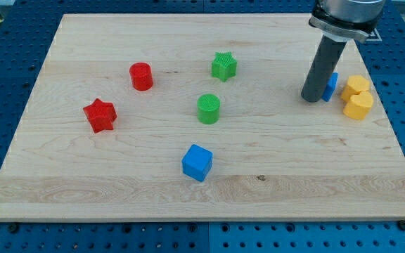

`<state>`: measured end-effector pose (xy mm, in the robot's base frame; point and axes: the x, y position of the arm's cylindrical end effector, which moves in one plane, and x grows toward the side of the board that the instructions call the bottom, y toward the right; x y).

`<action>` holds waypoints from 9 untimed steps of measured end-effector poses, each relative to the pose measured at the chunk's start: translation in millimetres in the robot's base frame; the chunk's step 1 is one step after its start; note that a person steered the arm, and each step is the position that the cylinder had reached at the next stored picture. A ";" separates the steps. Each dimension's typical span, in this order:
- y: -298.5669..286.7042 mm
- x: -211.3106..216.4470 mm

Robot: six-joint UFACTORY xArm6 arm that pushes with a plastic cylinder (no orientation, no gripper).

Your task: Push the triangle into the hexagon

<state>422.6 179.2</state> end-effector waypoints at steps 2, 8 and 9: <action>20.8 0.0; -26.5 56.8; -26.5 56.8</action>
